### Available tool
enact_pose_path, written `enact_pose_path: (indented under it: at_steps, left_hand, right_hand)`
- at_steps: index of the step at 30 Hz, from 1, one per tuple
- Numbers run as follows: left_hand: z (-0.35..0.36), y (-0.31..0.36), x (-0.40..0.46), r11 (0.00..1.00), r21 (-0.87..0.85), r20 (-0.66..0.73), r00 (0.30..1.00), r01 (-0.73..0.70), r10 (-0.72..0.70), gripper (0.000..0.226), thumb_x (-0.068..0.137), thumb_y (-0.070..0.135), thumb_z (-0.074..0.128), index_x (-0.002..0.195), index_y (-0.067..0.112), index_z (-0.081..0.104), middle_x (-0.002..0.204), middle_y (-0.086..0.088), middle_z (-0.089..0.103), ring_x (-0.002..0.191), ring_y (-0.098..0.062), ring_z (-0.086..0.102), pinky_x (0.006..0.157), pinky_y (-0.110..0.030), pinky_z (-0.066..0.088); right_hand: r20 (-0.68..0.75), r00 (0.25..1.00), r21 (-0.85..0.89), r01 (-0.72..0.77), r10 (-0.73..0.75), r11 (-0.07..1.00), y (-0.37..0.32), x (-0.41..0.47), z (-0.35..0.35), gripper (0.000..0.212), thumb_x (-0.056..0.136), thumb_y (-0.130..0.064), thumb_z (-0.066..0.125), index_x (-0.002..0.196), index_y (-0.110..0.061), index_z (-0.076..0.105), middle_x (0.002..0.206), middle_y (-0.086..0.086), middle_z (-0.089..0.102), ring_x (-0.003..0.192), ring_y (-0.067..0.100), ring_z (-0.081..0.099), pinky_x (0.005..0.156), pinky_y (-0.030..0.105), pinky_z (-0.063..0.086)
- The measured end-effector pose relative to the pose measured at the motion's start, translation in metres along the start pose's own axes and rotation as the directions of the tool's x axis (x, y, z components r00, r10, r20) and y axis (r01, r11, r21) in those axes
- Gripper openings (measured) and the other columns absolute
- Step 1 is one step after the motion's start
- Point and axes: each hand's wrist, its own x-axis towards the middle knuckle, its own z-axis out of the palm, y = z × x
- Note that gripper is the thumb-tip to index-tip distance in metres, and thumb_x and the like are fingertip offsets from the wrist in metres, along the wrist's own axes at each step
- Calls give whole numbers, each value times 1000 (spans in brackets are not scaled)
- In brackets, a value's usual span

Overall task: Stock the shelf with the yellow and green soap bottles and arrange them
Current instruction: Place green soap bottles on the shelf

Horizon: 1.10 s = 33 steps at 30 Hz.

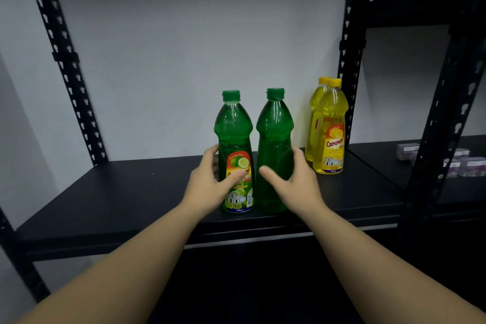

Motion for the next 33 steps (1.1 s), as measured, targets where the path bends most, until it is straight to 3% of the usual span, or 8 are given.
enact_pose_path:
  at_steps: [4, 8, 13, 16, 20, 26, 29, 33]
  left_hand:
    - [-1, -23, -5, 994, -40, 95, 990, 106, -102, 87, 65, 59, 92, 138, 41, 49, 128, 13, 68, 118, -6, 65, 101, -39, 56]
    - [2, -37, -7, 982, -58, 125, 978, 178, -170, 79, 63, 57, 94, 131, 35, 58, 123, 9, 71, 114, -13, 68, 96, -40, 59]
    - [7, -37, -8, 972, -82, 121, 971, 218, -208, 68, 73, 45, 91, 129, 27, 58, 121, 9, 71, 112, -8, 67, 90, -28, 57]
    - [8, -39, -8, 975, -59, 116, 972, 214, -206, 70, 71, 52, 90, 129, 29, 58, 121, 11, 71, 112, -8, 67, 96, -35, 58]
    - [9, -39, -10, 981, -37, 101, 977, 191, -186, 69, 73, 53, 88, 131, 30, 57, 121, 11, 70, 111, -6, 67, 96, -36, 58]
    - [8, -39, -10, 979, -52, 112, 975, 196, -189, 63, 78, 50, 86, 131, 30, 57, 124, 11, 70, 113, -7, 68, 99, -39, 58]
    - [8, -38, -11, 982, -41, 130, 975, 187, -180, 58, 84, 49, 81, 133, 30, 56, 126, 12, 70, 115, -8, 67, 102, -42, 56]
    - [8, -38, -12, 984, -25, 122, 978, 175, -170, 59, 84, 53, 79, 134, 31, 55, 127, 13, 69, 116, -7, 66, 102, -42, 55]
  right_hand:
    - [-12, 999, -181, -48, 47, 982, 14, -10, 7, 113, 53, -66, 92, 147, -32, 39, 128, -8, 43, 120, 8, 46, 99, 28, 44]
    - [13, 994, -145, -108, 111, 984, 22, -4, 5, 88, 59, -53, 94, 133, -27, 53, 121, -10, 54, 113, 10, 53, 91, 29, 47]
    - [120, 968, 75, -230, 220, 970, 32, 2, -3, 73, 68, -29, 91, 124, -30, 45, 129, -6, 62, 118, 10, 61, 97, 31, 52]
    - [146, 969, 31, -205, 198, 978, 29, -2, -2, 80, 64, -46, 93, 123, -30, 42, 129, -6, 57, 117, 9, 56, 98, 31, 49]
    - [13, 985, -145, -166, 170, 975, 27, -6, 9, 103, 43, -75, 89, 122, -33, 37, 127, -8, 40, 124, 15, 46, 104, 38, 48]
    - [54, 980, -35, -188, 190, 981, 36, -5, 1, 80, 62, -40, 97, 124, -28, 47, 124, -6, 63, 115, 14, 61, 95, 32, 54]
    - [96, 980, -52, -171, 175, 984, 36, -5, 0, 70, 72, -32, 90, 125, -28, 45, 129, -4, 62, 117, 12, 60, 92, 26, 50]
    - [51, 989, -135, -128, 136, 982, 31, -9, 6, 79, 66, -50, 91, 124, -27, 42, 122, -8, 51, 113, 12, 55, 91, 29, 51]
